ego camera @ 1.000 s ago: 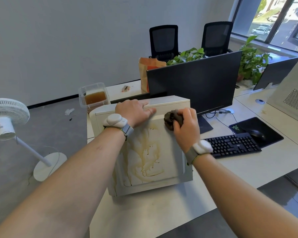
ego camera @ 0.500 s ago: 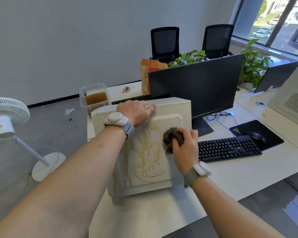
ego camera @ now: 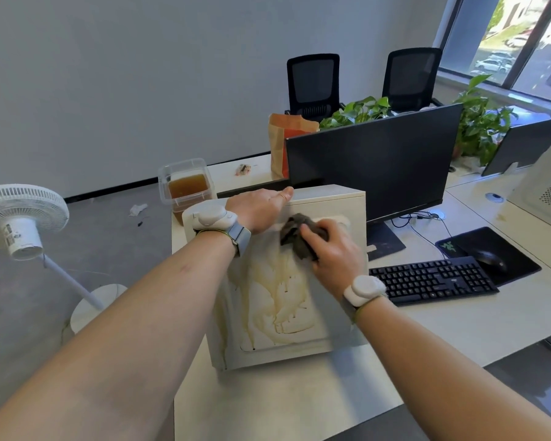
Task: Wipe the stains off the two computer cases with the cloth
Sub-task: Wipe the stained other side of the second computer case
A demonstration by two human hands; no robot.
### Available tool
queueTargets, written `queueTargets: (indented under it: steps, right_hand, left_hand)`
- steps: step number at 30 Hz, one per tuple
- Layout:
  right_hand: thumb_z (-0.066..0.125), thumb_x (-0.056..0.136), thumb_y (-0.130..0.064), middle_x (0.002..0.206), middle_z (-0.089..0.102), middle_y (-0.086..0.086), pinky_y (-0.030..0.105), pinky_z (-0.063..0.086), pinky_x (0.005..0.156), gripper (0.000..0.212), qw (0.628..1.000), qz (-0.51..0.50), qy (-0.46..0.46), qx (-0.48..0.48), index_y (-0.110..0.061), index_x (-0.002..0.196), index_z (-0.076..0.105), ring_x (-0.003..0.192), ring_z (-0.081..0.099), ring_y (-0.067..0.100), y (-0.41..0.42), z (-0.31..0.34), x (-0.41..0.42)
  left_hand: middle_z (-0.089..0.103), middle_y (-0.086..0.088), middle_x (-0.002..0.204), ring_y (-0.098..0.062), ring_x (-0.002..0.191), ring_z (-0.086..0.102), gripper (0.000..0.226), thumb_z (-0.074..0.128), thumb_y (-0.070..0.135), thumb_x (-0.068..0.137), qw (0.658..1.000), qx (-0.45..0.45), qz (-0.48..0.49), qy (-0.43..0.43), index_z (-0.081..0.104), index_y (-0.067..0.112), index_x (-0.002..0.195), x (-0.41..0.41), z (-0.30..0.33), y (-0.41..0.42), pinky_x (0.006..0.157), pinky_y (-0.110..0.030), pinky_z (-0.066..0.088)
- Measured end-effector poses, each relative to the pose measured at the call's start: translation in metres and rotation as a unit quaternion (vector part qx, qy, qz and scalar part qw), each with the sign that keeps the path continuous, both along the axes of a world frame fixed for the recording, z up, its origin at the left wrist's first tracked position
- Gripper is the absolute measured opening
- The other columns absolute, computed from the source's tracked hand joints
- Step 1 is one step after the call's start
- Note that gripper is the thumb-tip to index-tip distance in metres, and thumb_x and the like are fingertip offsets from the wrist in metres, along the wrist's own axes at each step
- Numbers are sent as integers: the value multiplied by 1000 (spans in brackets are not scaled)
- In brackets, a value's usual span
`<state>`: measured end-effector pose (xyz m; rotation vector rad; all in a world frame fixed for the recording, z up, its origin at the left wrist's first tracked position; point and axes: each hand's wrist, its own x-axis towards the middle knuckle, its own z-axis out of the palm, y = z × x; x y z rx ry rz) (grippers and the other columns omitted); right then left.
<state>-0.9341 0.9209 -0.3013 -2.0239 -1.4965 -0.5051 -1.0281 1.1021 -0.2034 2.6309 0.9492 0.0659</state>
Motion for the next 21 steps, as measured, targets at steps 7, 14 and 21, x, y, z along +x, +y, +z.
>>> queueTargets:
  steps: [7,14,21]
  right_hand:
    - [68,81,-1,121,55,9,31,45,66,42,965,-180,183,45,-15,121,71,89,62,34,-39,0,40]
    - [68,76,-18,109,63,5,37,55,61,40,992,-9,128,18,-21,115,74,81,62,32,37,27,-42]
    - [58,78,-10,114,53,21,44,54,52,38,991,87,49,-92,-13,115,66,63,53,40,66,38,-82]
  left_hand:
    - [62,-3,136,-31,120,58,69,13,65,105,999,-18,20,17,58,25,141,1,2,-1,91,-41,44]
    - [47,-8,156,-34,141,45,70,21,64,104,992,-111,36,39,50,21,151,0,21,3,117,-47,31]
    - [49,1,154,-28,140,45,67,25,69,103,986,-156,43,42,59,29,145,-4,30,-5,114,-41,26]
